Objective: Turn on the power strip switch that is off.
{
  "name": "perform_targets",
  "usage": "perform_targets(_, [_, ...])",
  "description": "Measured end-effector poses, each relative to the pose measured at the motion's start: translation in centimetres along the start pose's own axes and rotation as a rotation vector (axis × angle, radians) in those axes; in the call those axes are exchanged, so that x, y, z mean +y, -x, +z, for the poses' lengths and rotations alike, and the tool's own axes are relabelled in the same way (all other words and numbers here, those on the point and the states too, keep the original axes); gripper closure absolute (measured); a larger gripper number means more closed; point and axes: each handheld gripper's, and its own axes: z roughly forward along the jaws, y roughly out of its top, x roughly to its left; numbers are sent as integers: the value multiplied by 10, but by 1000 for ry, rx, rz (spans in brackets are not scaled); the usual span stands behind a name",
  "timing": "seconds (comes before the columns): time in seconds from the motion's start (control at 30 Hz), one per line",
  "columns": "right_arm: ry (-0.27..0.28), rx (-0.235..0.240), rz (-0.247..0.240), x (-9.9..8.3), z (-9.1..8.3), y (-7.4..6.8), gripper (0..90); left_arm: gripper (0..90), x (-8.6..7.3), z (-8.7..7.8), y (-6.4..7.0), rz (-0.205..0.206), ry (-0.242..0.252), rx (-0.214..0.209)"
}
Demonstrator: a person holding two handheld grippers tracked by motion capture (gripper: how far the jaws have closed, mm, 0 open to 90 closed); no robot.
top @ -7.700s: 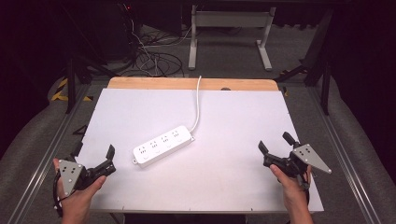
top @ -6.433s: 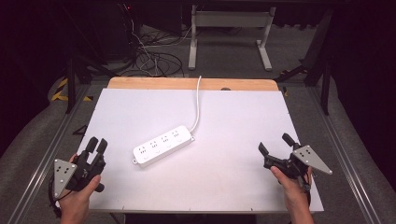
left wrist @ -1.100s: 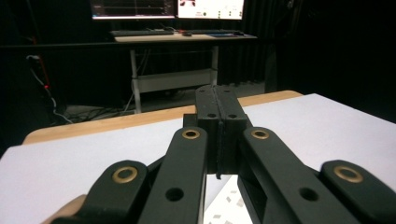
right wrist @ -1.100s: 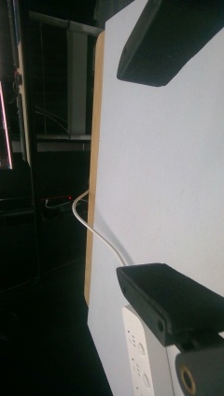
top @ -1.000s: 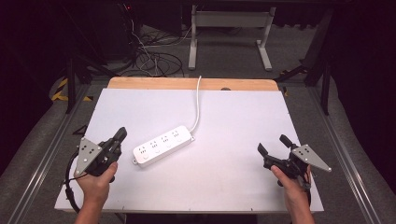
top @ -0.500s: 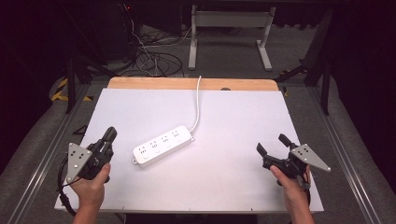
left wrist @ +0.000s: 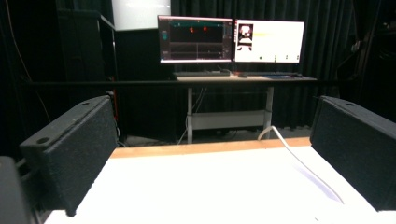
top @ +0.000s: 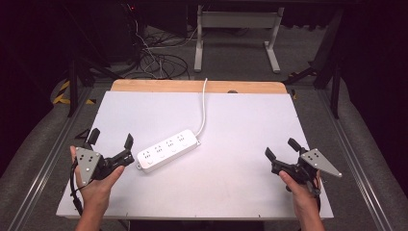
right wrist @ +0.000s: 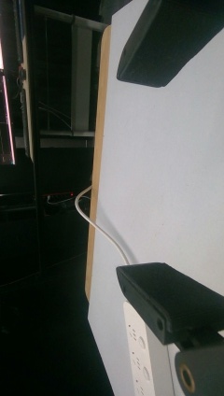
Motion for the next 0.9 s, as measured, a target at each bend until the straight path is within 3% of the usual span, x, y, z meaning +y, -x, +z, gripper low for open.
perform_targets(0.47, [9, -4, 4, 1, -3, 0, 59, 14, -1, 1, -3, 23, 15, 39])
perform_targets(0.9, [23, 9, 1, 3, 1, -2, 37, 17, -3, -4, -7, 11, 14, 49])
